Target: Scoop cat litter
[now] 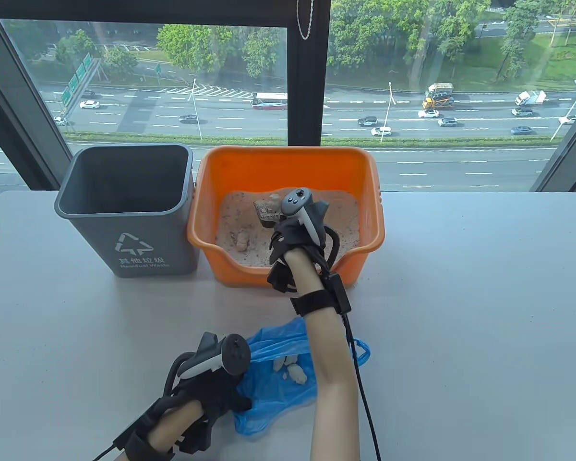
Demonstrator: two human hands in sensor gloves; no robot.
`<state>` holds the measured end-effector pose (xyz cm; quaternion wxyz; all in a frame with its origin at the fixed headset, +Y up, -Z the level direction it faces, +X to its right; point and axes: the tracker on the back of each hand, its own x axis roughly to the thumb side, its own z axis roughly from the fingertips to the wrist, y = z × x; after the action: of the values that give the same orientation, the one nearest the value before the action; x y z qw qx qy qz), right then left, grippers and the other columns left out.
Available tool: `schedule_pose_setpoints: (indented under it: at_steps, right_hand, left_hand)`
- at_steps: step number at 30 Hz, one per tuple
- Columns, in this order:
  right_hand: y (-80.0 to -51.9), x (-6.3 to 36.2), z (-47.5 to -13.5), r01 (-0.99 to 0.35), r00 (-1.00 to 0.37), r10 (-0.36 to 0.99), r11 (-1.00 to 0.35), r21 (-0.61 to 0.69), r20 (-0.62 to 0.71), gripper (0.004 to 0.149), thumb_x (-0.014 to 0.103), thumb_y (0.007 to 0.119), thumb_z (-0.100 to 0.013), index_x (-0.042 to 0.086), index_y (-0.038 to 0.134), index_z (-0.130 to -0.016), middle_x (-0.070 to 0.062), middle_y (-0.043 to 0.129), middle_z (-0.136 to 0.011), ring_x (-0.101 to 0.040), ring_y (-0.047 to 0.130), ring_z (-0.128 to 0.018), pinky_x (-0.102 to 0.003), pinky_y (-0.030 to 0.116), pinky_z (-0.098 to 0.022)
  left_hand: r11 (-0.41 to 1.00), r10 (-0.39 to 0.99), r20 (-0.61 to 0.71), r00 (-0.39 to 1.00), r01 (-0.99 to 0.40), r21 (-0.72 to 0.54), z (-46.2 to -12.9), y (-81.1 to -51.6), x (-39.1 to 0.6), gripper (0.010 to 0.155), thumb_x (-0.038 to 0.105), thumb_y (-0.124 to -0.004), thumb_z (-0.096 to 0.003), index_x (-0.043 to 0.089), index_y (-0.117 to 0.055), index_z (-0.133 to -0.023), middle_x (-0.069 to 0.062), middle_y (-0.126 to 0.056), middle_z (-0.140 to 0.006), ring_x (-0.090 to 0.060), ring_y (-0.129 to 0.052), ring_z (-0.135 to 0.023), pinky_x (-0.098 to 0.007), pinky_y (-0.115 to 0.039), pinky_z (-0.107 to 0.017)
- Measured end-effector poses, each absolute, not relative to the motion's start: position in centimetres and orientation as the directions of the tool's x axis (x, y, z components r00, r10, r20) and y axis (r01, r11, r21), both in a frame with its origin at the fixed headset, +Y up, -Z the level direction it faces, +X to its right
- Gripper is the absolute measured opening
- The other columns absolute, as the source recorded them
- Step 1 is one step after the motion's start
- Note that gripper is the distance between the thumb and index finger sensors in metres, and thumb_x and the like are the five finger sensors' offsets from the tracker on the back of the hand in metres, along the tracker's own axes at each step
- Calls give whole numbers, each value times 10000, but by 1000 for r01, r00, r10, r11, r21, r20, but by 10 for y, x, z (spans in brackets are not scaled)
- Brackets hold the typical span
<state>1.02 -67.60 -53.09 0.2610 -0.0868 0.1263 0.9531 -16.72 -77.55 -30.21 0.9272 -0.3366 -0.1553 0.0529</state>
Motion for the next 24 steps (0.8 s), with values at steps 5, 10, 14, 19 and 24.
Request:
schedule_pose_setpoints:
  at_steps: [5,10,14,19,24]
  right_hand:
    - [-659,15,-513,-495,-851,480,-868,22,-216,625,369,658,-427,-3,552,-918,-82,804,-549,16,809,-60,-271,797,-56]
    - [-651,17,-502,-495,-837,507,-862,-110,-206,625,367,661,-427,-1,545,-920,-87,798,-562,16,813,-67,-269,799,-62]
    - [-653,22,-496,-596,-786,589,-803,-25,-190,622,367,656,-436,1,535,-925,-91,790,-571,19,811,-77,-263,797,-74]
    - [-649,28,-490,-527,-839,522,-850,-12,-151,621,375,657,-434,10,548,-924,-80,797,-568,30,810,-74,-252,802,-74]
    - [-646,36,-478,-570,-807,568,-821,-41,-159,619,367,672,-428,4,565,-918,-89,806,-555,20,809,-61,-260,798,-57]
  left_hand:
    - [769,198,250,948,8,-639,-302,-775,-167,913,489,-836,-431,152,-241,-1036,55,-880,-532,16,-949,-187,-247,-850,-220]
    - [770,195,250,948,9,-638,-302,-776,-167,913,493,-834,-430,156,-240,-1036,58,-878,-534,18,-949,-187,-245,-850,-221]
    - [770,194,249,949,10,-638,-302,-776,-167,913,495,-832,-431,158,-238,-1037,61,-878,-534,19,-948,-187,-244,-850,-222]
    - [770,192,249,949,11,-638,-302,-775,-167,913,494,-833,-430,159,-239,-1037,61,-878,-534,19,-948,-187,-244,-850,-222]
    - [770,191,249,950,12,-638,-302,-775,-167,913,494,-833,-430,158,-239,-1037,60,-878,-534,18,-948,-188,-246,-850,-222]
